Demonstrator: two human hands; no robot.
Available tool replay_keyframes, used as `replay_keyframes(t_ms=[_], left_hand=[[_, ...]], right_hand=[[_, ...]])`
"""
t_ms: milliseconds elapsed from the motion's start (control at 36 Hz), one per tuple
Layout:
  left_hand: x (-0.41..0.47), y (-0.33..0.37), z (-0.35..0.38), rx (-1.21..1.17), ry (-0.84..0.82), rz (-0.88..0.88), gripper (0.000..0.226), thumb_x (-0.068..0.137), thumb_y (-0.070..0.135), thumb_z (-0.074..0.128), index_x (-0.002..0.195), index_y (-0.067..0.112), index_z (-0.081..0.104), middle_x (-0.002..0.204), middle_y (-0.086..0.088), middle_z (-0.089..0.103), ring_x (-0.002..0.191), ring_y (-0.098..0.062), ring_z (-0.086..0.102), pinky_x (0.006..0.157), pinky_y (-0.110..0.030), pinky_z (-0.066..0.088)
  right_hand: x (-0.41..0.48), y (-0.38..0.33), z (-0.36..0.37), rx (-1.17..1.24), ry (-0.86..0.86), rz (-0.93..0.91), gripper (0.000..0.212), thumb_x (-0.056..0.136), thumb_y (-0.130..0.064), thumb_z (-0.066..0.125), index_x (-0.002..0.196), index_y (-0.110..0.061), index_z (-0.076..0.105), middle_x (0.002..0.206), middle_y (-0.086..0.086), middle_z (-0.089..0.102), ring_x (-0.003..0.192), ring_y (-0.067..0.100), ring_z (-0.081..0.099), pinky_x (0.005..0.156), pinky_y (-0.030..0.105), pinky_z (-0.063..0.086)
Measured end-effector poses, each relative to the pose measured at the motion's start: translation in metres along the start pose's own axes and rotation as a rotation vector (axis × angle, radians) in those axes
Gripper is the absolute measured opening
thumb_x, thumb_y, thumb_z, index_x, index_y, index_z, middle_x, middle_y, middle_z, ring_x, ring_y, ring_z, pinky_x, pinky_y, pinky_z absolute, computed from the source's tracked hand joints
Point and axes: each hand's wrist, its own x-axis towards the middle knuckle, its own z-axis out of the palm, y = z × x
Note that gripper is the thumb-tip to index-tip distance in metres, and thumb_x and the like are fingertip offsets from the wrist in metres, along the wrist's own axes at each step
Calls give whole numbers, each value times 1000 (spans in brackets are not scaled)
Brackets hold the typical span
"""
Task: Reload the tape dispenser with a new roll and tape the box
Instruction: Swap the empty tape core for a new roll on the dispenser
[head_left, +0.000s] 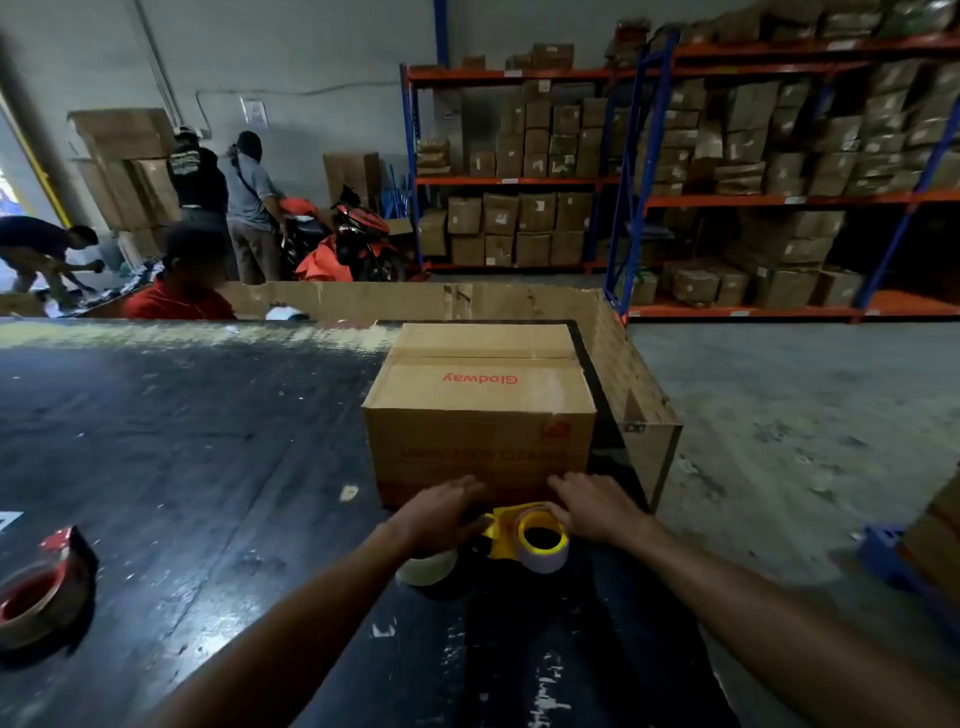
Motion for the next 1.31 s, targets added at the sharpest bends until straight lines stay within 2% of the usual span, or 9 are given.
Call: replay_keyframes(t_ms=[139,500,639,722,833,917,1028,1167,1306], left_hand=[[-1,10,28,108,-90,-83,61,101,49,51,155,24,36,156,-2,50,139,-25,51,113,-46,39],[-6,12,28,151,96,121,61,98,51,52,152,23,45,144,-1,61,137,-20,52,125,-46,19],[-21,21,41,24,573,120,44,95,48,60,132,25,54,129,3,57,119,-18,56,101,-34,40],[-33,48,42,-116,792,70,25,93,35,71,102,22,53,97,4,56,84,-11,51,72,-28,39],[-40,79,36,-495,554,-37,34,100,49,57,84,20,54,68,3,59,59,-15,56,56,-36,44],[-33,97,23,-913,410,-191,40,98,61,51,112,25,58,96,2,73,81,-11,71,78,-42,59],[-11,112,0,-1334,382,-183,39,107,37,45,142,21,52,132,-2,69,112,-16,73,99,-46,59],[-1,112,-22,-1373,445,-142,32,109,20,45,132,5,61,128,-14,72,118,-24,71,102,-41,58],[1,108,-30,-1298,441,-114,30,106,28,53,128,13,66,122,-8,76,118,-23,71,107,-53,53]], right_hand=[[-3,-5,15,89,-160,39,42,103,-48,49,125,-13,53,122,16,64,108,37,63,81,43,48],[3,0,-2,414,-416,-14,27,89,-25,60,109,-22,42,97,3,53,84,21,54,66,39,45],[9,0,-29,456,-348,-73,19,90,-26,52,109,-23,53,96,9,65,83,27,64,69,46,52],[12,1,-51,449,-277,-112,14,92,-24,51,102,-18,59,94,12,68,85,34,68,72,53,56],[14,0,-85,419,-164,-145,9,94,-24,53,103,-25,56,97,1,64,84,20,65,74,45,58],[17,-3,-114,356,-93,-176,10,95,-29,53,104,-24,56,95,0,64,83,19,64,72,38,56],[21,-4,-145,211,-19,-244,27,96,-41,53,116,-24,53,98,0,64,86,21,64,67,34,49],[28,5,-171,18,123,-372,55,97,-63,51,134,-22,50,120,4,66,98,21,63,79,36,50],[31,8,-205,-87,260,-397,72,87,-83,44,122,-23,63,97,3,71,84,22,65,71,41,55]])
